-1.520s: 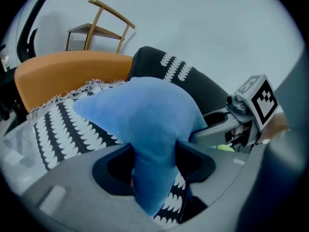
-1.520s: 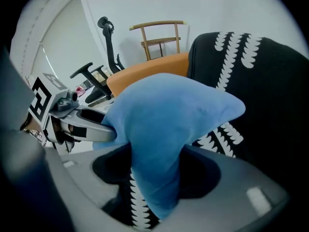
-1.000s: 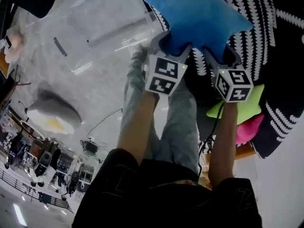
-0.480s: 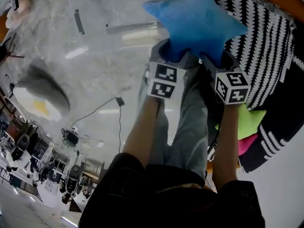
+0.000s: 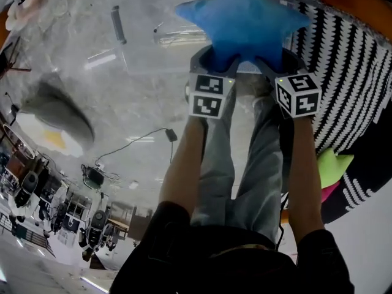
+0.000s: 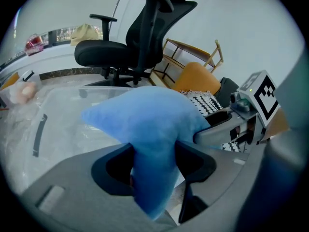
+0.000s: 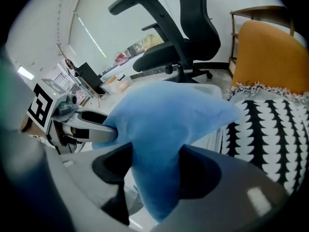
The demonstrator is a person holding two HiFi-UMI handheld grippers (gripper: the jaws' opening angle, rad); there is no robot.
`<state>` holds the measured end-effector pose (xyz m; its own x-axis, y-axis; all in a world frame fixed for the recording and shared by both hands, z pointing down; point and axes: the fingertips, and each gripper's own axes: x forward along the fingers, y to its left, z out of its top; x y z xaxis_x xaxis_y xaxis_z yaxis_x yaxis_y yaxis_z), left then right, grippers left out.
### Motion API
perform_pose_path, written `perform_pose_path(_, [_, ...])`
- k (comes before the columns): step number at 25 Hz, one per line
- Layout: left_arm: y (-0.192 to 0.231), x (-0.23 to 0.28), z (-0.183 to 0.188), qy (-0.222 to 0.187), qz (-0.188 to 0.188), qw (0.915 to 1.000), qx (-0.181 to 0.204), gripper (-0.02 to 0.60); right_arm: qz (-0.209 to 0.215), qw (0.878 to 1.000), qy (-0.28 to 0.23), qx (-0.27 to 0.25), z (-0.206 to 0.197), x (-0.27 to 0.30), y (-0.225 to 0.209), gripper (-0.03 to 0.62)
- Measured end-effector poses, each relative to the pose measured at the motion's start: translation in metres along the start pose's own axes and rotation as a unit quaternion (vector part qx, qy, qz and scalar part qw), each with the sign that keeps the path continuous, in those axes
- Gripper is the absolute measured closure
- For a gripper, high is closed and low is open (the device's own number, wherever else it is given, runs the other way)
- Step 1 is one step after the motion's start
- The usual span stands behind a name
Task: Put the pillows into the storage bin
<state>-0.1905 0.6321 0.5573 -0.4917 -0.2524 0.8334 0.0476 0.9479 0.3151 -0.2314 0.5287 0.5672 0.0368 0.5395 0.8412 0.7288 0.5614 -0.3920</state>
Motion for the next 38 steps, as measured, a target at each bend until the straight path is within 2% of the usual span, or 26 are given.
perform_pose_path(5, [0.041, 0.014, -0.008, 0.012, 0.018, 0.9998, -0.003, 0.304, 0.010, 1.000, -0.001, -0.001, 0.009, 0.045, 0.006, 0.296])
perform_pose_path(9, [0.070, 0.022, -0.008, 0.011, 0.056, 0.9984, -0.009, 0.269, 0.010, 0.999, 0.003, 0.032, 0.012, 0.072, 0.001, 0.241])
perform_pose_path(10, [0.076, 0.020, -0.008, 0.012, 0.074, 0.9971, -0.008, 0.278, 0.009, 0.999, 0.009, 0.040, 0.010, 0.075, 0.000, 0.240])
perform_pose_path(11, [0.080, 0.017, -0.009, 0.015, 0.090, 0.9958, -0.006, 0.315, 0.005, 0.999, 0.016, 0.043, 0.005, 0.076, 0.001, 0.240])
perform_pose_path(12, [0.080, 0.013, -0.010, 0.018, 0.097, 0.9951, -0.004, 0.316, 0.002, 0.999, 0.023, 0.043, -0.002, 0.074, 0.002, 0.240])
perform_pose_path(15, [0.066, 0.007, -0.009, 0.016, 0.074, 0.9971, -0.008, 0.328, 0.003, 0.998, 0.018, 0.061, -0.016, 0.059, 0.007, 0.240])
perform_pose_path(17, [0.047, 0.006, -0.001, 0.008, 0.055, 0.9984, -0.004, 0.370, -0.002, 0.996, -0.004, 0.094, -0.024, 0.037, 0.003, 0.243])
perform_pose_path(19, [0.020, 0.005, 0.004, 0.001, 0.039, 0.9992, 0.006, 0.462, -0.026, 0.990, -0.038, 0.130, -0.037, 0.006, -0.006, 0.331])
perform_pose_path(20, [0.005, 0.005, 0.008, -0.002, 0.031, 0.9994, 0.013, 0.501, -0.044, 0.987, -0.058, 0.147, -0.043, -0.012, -0.013, 0.423])
perform_pose_path(21, [-0.010, 0.005, 0.012, -0.006, 0.023, 0.9995, 0.021, 0.545, -0.063, 0.982, -0.077, 0.162, -0.049, -0.030, -0.020, 0.502])
perform_pose_path(23, [-0.043, 0.005, 0.022, -0.009, 0.004, 0.9993, 0.037, 0.571, -0.091, 0.971, -0.110, 0.193, -0.061, -0.066, -0.033, 0.556])
perform_pose_path(25, [-0.081, 0.005, 0.028, -0.006, -0.023, 0.9984, 0.051, 0.571, -0.111, 0.958, -0.141, 0.226, -0.077, -0.103, -0.044, 0.591])
perform_pose_path(27, [-0.123, 0.006, 0.026, 0.005, -0.050, 0.9950, 0.086, 0.571, -0.124, 0.942, -0.176, 0.256, -0.095, -0.142, -0.052, 0.591])
perform_pose_path(30, [-0.184, 0.010, 0.022, 0.027, -0.084, 0.9822, 0.166, 0.571, -0.129, 0.916, -0.232, 0.300, -0.120, -0.192, -0.059, 0.591])
perform_pose_path(34, [-0.273, 0.005, 0.023, 0.026, -0.139, 0.9696, 0.200, 0.571, -0.165, 0.878, -0.276, 0.354, -0.164, -0.252, -0.073, 0.591])
perform_pose_path(36, [-0.319, 0.004, 0.016, 0.026, -0.161, 0.9598, 0.228, 0.571, -0.190, 0.857, -0.293, 0.378, -0.194, -0.283, -0.082, 0.591])
perform_pose_path(38, [-0.363, 0.003, 0.004, 0.027, -0.186, 0.9471, 0.260, 0.571, -0.218, 0.830, -0.312, 0.408, -0.229, -0.310, -0.089, 0.591])
